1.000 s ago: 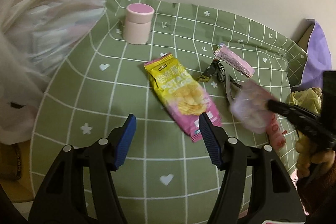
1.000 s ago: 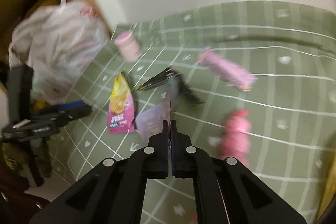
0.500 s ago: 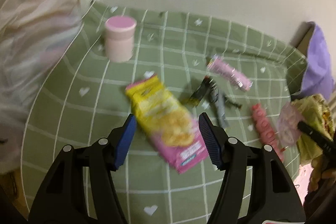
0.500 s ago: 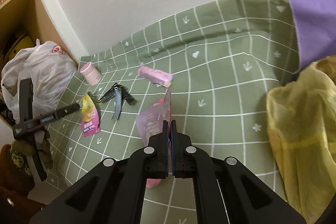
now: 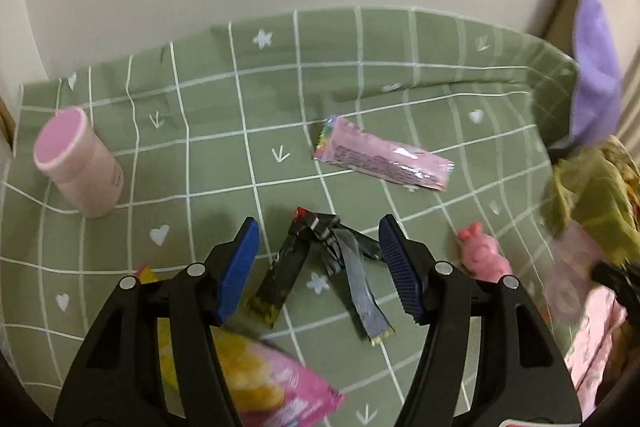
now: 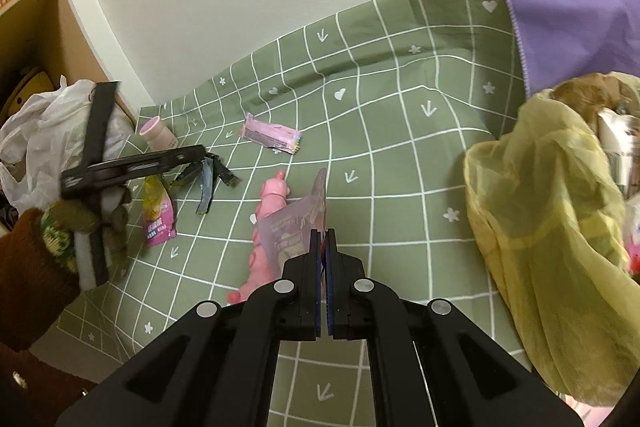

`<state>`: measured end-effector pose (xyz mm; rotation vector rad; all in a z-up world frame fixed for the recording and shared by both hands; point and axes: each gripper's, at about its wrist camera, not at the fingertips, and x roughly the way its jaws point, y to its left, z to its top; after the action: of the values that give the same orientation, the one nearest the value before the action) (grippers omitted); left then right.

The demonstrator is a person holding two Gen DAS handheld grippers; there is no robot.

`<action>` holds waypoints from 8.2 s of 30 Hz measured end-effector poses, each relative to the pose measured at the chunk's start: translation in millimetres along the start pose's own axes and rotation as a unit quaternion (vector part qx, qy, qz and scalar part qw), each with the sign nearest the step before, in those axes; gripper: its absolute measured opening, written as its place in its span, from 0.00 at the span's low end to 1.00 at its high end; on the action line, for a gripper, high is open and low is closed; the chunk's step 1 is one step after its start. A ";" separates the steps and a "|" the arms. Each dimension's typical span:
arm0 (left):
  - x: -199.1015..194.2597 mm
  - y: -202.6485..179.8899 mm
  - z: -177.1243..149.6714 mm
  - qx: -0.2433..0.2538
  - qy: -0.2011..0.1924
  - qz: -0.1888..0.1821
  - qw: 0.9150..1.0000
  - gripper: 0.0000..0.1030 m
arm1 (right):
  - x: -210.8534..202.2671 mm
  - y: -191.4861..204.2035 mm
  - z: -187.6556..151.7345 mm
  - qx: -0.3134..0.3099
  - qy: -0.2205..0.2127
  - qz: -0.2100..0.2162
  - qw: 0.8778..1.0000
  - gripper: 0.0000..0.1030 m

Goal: Collect trash
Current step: 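Grasp the black clip with the left tool while the right tool grasps a clear wrapper, then carry the clip and wrapper over the trash bag and open both tools, then move both open tools back over the mat, then grasp the yellow-pink potato chip bag with the left tool while the right tool grasps the pink candy stick, then carry the chip bag and candy stick over the trash bag and open both tools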

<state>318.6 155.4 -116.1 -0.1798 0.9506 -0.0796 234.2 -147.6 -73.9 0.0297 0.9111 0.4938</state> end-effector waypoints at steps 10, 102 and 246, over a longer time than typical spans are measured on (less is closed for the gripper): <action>-1.3 -2.5 -13.5 -0.027 0.026 -0.015 0.999 0.18 | -22.5 -14.9 -15.9 0.026 -0.010 -0.013 1.000 0.03; -41.7 -359.6 -0.4 0.211 -0.010 -0.248 0.945 0.45 | -161.6 -185.6 5.7 0.015 -0.067 -0.222 0.973 0.28; -6.1 -398.5 0.3 0.196 -0.016 -0.140 0.970 0.07 | -131.6 -216.8 23.9 -0.011 -0.037 -0.125 0.991 0.11</action>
<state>319.9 -235.1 -36.2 0.0530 0.8537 -0.5196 271.6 -391.4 -10.3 -0.0842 0.8224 0.2666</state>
